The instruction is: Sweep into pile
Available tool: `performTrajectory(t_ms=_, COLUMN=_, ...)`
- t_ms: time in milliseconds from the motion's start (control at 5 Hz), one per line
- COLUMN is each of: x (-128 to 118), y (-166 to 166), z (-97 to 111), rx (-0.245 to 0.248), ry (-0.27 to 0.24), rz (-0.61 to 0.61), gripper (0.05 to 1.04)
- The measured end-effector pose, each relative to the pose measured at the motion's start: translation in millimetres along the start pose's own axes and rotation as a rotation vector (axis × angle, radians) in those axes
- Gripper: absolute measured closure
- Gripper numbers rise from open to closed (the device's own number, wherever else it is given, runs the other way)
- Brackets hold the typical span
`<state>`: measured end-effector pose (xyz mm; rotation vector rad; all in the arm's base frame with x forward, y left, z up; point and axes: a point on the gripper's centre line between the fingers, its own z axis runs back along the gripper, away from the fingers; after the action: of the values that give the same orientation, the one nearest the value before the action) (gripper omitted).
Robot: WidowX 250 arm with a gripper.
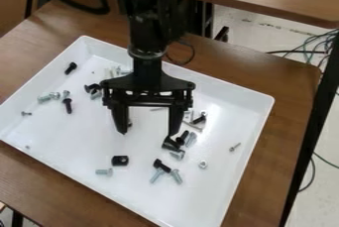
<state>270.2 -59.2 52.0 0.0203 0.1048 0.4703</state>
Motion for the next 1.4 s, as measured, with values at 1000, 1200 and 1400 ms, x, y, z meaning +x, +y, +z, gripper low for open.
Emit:
performTrajectory(t_ms=1000, x=125.0, y=66.3, z=-13.0, rx=-0.113, ry=-0.071, rz=0.308, gripper=0.084)
performTrajectory(t_ms=1200, x=147.3, y=66.9, z=-41.1, rx=-0.110, ry=-0.088, rz=0.314, gripper=0.084)
performTrajectory(t_ms=1400, x=147.0, y=65.9, z=-56.3, rx=-0.074, ry=-0.077, rz=0.299, gripper=0.084)
